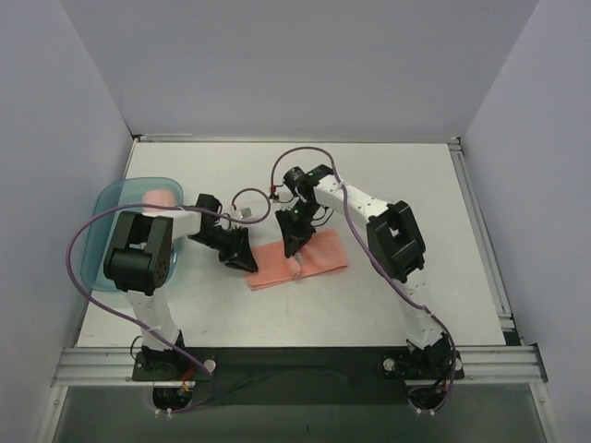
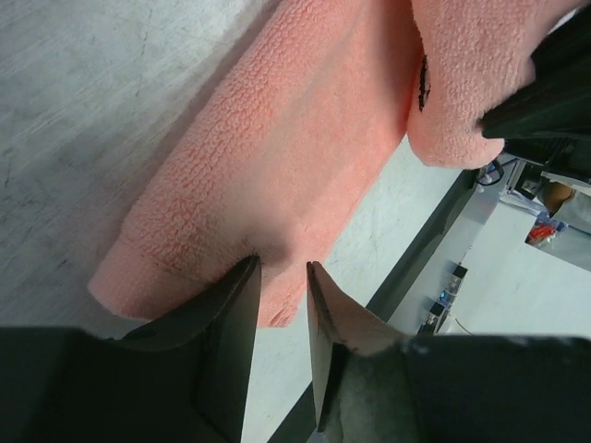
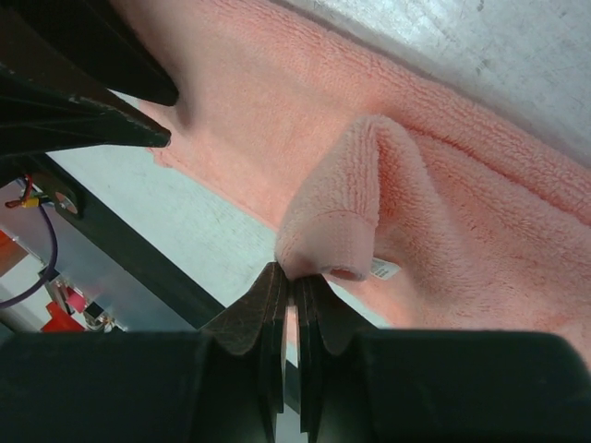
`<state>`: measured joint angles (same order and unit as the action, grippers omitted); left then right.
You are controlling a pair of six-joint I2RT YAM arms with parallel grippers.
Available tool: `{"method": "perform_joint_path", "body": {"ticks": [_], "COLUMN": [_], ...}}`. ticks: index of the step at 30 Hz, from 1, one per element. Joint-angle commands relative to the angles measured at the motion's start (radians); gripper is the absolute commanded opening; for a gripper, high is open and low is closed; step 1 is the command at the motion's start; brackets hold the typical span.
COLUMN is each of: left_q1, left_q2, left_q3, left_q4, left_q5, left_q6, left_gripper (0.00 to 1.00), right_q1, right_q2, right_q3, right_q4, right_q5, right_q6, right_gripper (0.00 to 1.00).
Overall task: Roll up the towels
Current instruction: Fold the towel
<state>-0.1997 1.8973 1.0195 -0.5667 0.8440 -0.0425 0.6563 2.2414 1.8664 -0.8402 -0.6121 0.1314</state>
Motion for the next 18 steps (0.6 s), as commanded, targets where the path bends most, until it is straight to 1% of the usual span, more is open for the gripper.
{"method": "perform_joint_path", "body": {"ticks": [1, 2, 3, 4, 6, 7, 8, 9, 11, 13, 15, 16, 18], "left_q1": [0.029, 0.034, 0.039, 0.048, 0.057, 0.069, 0.074, 0.077, 0.08, 0.08, 0.074, 0.068, 0.039], "left_q2": [-0.058, -0.07, -0.082, -0.111, -0.141, -0.173, -0.191, -0.21, -0.259, -0.293, -0.306, -0.313, -0.302], "left_q3": [-0.022, -0.025, -0.025, -0.025, -0.019, -0.018, -0.016, -0.013, -0.009, -0.004, 0.005, 0.014, 0.048], "left_q4": [0.024, 0.024, 0.022, 0.01, -0.004, -0.019, -0.028, -0.045, -0.064, -0.088, -0.09, -0.085, -0.062], "left_q5": [-0.007, 0.009, 0.023, 0.033, 0.055, 0.059, 0.063, 0.06, 0.041, 0.032, 0.029, 0.029, 0.03], "left_q6": [0.016, 0.016, 0.019, 0.023, 0.032, 0.036, 0.038, 0.07, 0.105, 0.118, 0.121, 0.112, 0.099], "left_gripper": [0.39, 0.42, 0.46, 0.52, 0.53, 0.54, 0.54, 0.54, 0.52, 0.5, 0.47, 0.47, 0.47], "right_q1": [0.011, 0.011, 0.012, 0.011, 0.005, -0.001, -0.021, -0.033, -0.079, -0.118, -0.176, -0.194, -0.236], "right_q2": [0.001, 0.001, -0.002, -0.006, -0.035, -0.049, -0.08, -0.098, -0.15, -0.173, -0.186, -0.184, -0.177], "right_q3": [0.033, 0.033, 0.031, 0.03, 0.028, 0.024, 0.02, 0.017, -0.001, -0.019, -0.053, -0.067, -0.107], "right_q4": [-0.04, -0.04, -0.042, -0.042, -0.046, -0.048, -0.046, -0.049, -0.046, -0.046, -0.048, -0.048, -0.048], "right_q5": [-0.037, -0.041, -0.052, -0.055, -0.067, -0.093, -0.106, -0.118, -0.147, -0.156, -0.13, -0.118, -0.104], "right_q6": [0.011, 0.011, 0.011, 0.007, -0.001, -0.009, -0.012, -0.021, -0.05, -0.062, -0.082, -0.088, -0.104], "right_gripper": [0.03, 0.07, 0.15, 0.3, 0.36, 0.41, 0.43, 0.45, 0.45, 0.42, 0.37, 0.32, 0.26]}}
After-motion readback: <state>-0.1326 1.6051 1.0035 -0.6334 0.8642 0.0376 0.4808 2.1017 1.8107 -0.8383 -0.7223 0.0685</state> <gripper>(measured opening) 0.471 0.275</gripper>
